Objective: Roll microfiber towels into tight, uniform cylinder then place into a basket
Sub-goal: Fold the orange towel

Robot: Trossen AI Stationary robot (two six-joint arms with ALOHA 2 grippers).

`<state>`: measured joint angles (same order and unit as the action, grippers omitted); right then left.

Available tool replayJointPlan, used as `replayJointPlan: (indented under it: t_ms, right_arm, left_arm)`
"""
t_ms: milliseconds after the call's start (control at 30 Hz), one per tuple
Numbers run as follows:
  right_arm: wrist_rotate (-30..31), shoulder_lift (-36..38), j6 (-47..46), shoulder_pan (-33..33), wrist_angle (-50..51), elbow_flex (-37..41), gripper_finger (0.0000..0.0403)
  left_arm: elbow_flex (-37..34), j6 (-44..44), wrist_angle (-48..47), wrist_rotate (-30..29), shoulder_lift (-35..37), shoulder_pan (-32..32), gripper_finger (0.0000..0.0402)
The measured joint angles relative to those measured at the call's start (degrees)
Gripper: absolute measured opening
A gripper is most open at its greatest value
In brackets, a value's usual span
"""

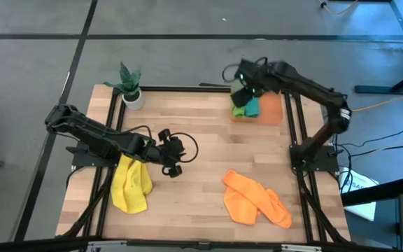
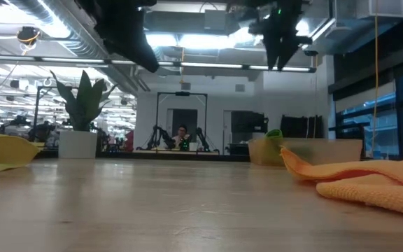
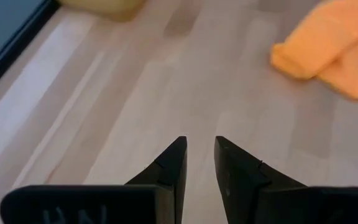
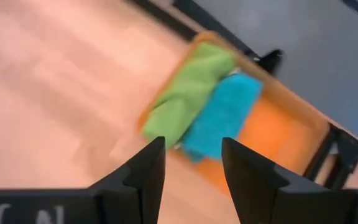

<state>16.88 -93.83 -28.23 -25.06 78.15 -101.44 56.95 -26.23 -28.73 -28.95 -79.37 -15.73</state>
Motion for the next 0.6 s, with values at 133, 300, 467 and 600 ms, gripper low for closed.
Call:
replayJointPlan:
  t_ms: [133,300,467,600]
  right_arm:
    - [-0.01,5.02,-4.30,9.87,-0.05,4.23,0.0159]
    - [-0.04,8.78,-11.36,22.45,-0.68,8.39,0.0159]
    - [-0.05,9.66,-17.44,32.33,-1.08,9.13,0.0159]
    - [-0.02,9.65,-19.96,38.12,-1.16,9.13,0.0159]
  left_arm:
    - [0.00,6.91,5.29,4.28,-1.22,0.52,0.0072]
    - [0.00,16.35,14.27,12.48,-5.06,1.55,0.0072]
    - [0.00,23.91,22.46,18.39,-9.55,2.02,0.0072]
    - [0.02,24.86,29.60,23.96,-13.42,3.50,0.0072]
